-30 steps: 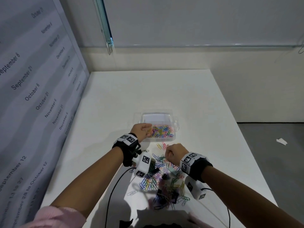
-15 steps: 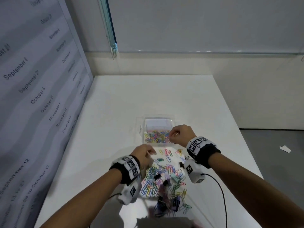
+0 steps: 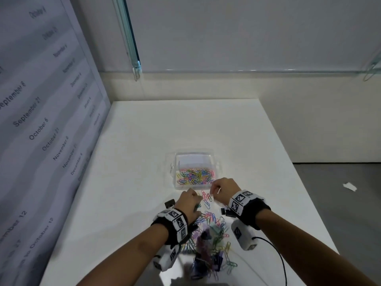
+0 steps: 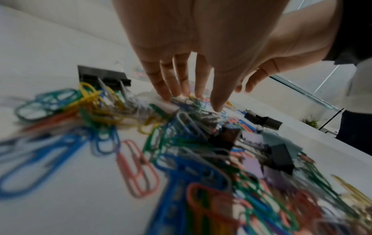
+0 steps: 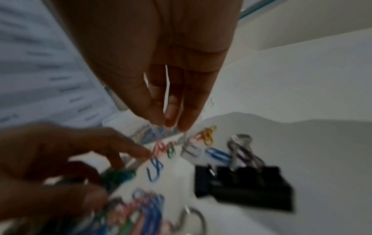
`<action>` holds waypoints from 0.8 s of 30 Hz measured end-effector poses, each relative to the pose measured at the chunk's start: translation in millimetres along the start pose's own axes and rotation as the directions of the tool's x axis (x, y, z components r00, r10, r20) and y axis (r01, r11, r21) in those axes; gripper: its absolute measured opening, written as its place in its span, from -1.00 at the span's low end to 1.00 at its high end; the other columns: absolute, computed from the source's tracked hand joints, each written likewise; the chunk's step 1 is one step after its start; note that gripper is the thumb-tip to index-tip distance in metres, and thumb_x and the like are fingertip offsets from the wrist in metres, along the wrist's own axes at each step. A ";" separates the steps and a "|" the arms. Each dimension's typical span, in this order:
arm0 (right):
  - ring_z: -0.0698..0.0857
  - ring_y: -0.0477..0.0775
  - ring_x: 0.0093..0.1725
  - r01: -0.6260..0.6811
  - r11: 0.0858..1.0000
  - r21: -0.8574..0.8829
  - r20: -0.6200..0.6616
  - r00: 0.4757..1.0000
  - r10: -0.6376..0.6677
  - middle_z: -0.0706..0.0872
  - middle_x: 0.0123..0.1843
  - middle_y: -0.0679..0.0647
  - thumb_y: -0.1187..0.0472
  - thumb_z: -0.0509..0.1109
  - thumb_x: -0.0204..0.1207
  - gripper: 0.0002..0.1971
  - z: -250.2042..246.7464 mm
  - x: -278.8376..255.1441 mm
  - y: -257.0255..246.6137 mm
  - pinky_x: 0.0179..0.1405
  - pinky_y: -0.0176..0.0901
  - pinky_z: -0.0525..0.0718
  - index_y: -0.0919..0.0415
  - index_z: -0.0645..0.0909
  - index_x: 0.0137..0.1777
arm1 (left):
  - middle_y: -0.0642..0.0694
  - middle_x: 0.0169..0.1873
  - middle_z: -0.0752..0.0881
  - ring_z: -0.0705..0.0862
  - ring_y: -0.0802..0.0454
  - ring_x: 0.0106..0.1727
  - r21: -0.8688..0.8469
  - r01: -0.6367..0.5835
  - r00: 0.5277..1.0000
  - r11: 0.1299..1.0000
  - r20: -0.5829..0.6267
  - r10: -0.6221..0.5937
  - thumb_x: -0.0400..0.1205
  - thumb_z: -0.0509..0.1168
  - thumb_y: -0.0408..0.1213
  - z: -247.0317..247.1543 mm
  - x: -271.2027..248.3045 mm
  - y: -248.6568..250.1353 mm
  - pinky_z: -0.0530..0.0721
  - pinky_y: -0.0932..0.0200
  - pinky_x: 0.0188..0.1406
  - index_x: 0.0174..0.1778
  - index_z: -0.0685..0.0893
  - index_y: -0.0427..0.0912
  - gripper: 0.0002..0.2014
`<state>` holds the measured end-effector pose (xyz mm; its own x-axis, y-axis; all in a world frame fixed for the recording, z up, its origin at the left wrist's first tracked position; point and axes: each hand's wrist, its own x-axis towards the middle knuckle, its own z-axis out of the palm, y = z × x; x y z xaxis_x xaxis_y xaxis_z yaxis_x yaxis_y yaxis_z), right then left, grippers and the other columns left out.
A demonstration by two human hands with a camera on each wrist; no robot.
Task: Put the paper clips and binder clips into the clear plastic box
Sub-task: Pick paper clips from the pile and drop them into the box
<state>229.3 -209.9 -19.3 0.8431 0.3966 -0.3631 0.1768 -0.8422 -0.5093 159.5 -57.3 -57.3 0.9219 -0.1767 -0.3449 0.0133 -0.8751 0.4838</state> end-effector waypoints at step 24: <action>0.64 0.11 0.17 0.111 0.991 -0.068 0.077 0.991 -0.106 0.67 0.20 0.12 0.29 0.27 0.49 -0.74 37.9 -15.1 0.2 0.14 -0.17 0.55 0.17 0.67 0.13 | -0.07 -0.21 0.61 0.63 0.04 -0.36 -0.686 0.082 0.960 0.723 -0.142 -0.243 0.60 0.18 -0.54 -55.9 10.1 -16.0 0.75 0.07 -0.02 0.05 0.68 -0.23 -0.76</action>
<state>197.3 -202.2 -43.5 0.7783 0.5101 -0.3660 0.3034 -0.8160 -0.4921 190.3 -19.9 -23.5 0.9363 0.1073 -0.3343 0.3506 -0.3380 0.8734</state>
